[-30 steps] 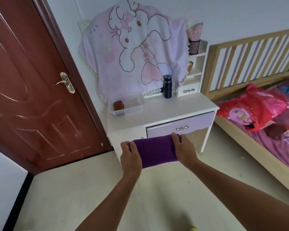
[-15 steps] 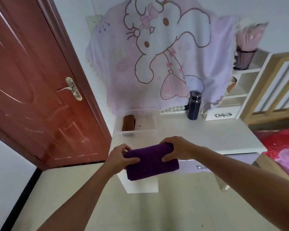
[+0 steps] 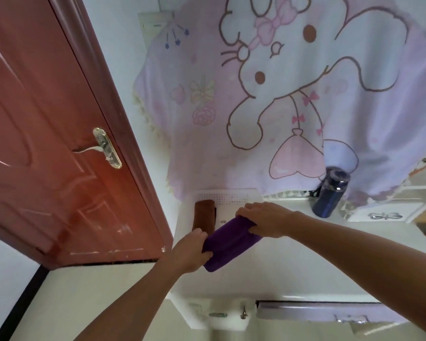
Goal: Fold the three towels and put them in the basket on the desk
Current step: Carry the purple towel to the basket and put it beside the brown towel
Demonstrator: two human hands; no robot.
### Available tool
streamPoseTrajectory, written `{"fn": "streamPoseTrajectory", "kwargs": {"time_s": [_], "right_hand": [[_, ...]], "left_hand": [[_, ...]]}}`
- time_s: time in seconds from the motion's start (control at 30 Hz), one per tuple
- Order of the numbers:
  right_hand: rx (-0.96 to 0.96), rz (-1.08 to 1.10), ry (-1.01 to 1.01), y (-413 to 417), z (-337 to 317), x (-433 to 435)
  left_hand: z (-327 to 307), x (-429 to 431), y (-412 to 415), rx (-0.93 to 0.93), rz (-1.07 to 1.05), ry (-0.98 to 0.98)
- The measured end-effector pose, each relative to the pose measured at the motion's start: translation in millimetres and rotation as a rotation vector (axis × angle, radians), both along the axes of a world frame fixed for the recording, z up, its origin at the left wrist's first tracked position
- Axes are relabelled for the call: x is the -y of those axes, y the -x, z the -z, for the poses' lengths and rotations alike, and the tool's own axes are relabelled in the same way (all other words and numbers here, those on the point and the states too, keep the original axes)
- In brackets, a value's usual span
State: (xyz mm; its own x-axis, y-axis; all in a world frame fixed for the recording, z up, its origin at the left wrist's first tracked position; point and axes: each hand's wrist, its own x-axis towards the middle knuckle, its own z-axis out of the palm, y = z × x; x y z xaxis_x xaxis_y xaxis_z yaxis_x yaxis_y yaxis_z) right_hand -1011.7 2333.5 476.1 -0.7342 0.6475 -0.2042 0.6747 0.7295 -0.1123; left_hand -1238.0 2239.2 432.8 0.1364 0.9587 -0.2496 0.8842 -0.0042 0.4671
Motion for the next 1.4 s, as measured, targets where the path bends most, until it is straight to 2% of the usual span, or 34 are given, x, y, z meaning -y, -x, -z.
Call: {"fn": "streamPoseTrajectory", "kwargs": {"time_s": [0.23, 0.4, 0.53, 0.7, 0.87, 0.97, 1.07, 1.17, 1.27, 1.33, 1.4], "right_hand": [[-0.21, 0.304, 0.217, 14.0, 6.4, -82.9], [-0.203, 0.334, 0.301, 39.8, 46.6, -139.8], [-0.134, 0.296, 0.335, 60.5, 99.5, -174.7], [-0.084, 0.23, 0.375, 71.6, 139.6, -203.5], [-0.037, 0.129, 0.362, 85.1, 167.5, -212.1], [-0.009, 0.098, 0.315, 92.4, 174.3, -206.2], [0.021, 0.062, 0.244, 93.7, 181.7, -203.2], [0.035, 0.04, 0.189, 92.8, 180.7, -203.5], [0.007, -0.098, -0.082, 81.3, 166.0, -203.9], [-0.06, -0.148, -0.203, 70.1, 158.5, -201.6], [-0.077, -0.173, -0.109, 60.6, 160.7, -199.0]], "left_hand": [[26.9, -59.7, -7.1, 0.381, -0.204, 0.176], [56.4, -86.8, -21.7, 0.446, -0.332, 0.317], [81.0, -106.2, -33.9, 0.362, -0.439, 0.399], [96.8, -125.2, -37.6, 0.043, -0.414, 0.333], [116.4, -133.5, -46.5, -0.064, -0.455, 0.377], [119.2, -133.6, -49.7, -0.107, -0.48, 0.319], [121.3, -131.7, -48.6, -0.171, -0.487, 0.177], [120.7, -121.3, -45.3, -0.207, -0.356, 0.031], [123.1, -107.0, -44.8, -0.21, -0.148, -0.117], [124.8, -100.3, -46.0, -0.203, 0.009, -0.137], [119.9, -100.8, -48.8, -0.188, 0.094, -0.081]]}}
